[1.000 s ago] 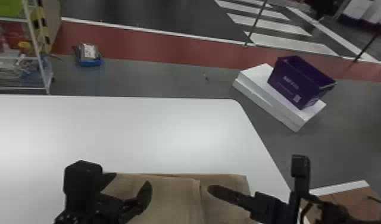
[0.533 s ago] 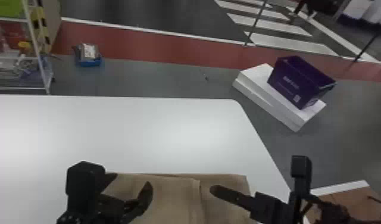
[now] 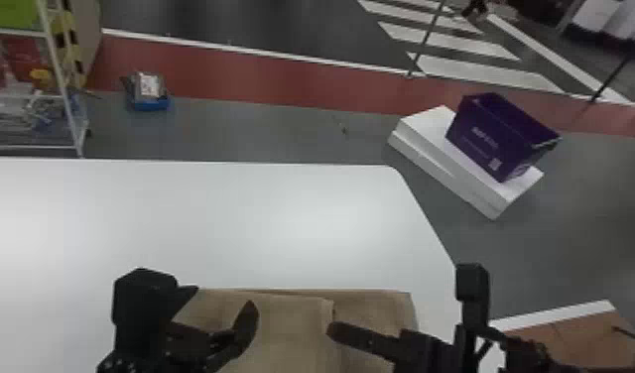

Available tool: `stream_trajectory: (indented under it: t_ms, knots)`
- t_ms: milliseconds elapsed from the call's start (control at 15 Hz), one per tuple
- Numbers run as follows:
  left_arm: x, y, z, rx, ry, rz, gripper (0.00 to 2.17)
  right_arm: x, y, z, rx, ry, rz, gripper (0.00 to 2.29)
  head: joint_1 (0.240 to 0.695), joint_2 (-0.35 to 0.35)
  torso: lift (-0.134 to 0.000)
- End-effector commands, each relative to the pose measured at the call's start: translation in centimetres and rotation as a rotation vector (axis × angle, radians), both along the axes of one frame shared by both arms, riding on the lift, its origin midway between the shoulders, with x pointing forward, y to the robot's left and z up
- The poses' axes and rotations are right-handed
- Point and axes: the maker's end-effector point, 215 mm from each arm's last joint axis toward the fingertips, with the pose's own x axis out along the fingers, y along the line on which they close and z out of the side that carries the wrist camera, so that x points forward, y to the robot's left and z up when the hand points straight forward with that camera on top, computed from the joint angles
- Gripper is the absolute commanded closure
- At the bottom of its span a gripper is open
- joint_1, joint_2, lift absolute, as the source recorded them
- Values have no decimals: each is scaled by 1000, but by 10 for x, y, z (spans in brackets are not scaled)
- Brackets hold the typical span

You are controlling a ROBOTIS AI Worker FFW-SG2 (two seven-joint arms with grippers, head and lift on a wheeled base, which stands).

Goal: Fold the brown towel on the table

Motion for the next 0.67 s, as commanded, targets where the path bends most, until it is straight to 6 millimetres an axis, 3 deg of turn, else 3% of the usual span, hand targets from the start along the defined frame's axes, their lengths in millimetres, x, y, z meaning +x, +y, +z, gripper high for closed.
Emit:
stream_trajectory:
  t_ms: [0, 200, 600]
  knots:
    - [1, 3, 2, -2, -4, 6, 201, -9, -1, -9, -6, 33, -2, 279, 695, -350, -124]
    - [0, 6, 2, -2, -4, 10, 201, -12, -12, -11, -13, 41, -27, 272, 695, -350, -124]
    - [0, 2, 7, -14, -20, 6, 201, -11, -2, -16, -13, 53, -11, 272, 695, -350, -124]
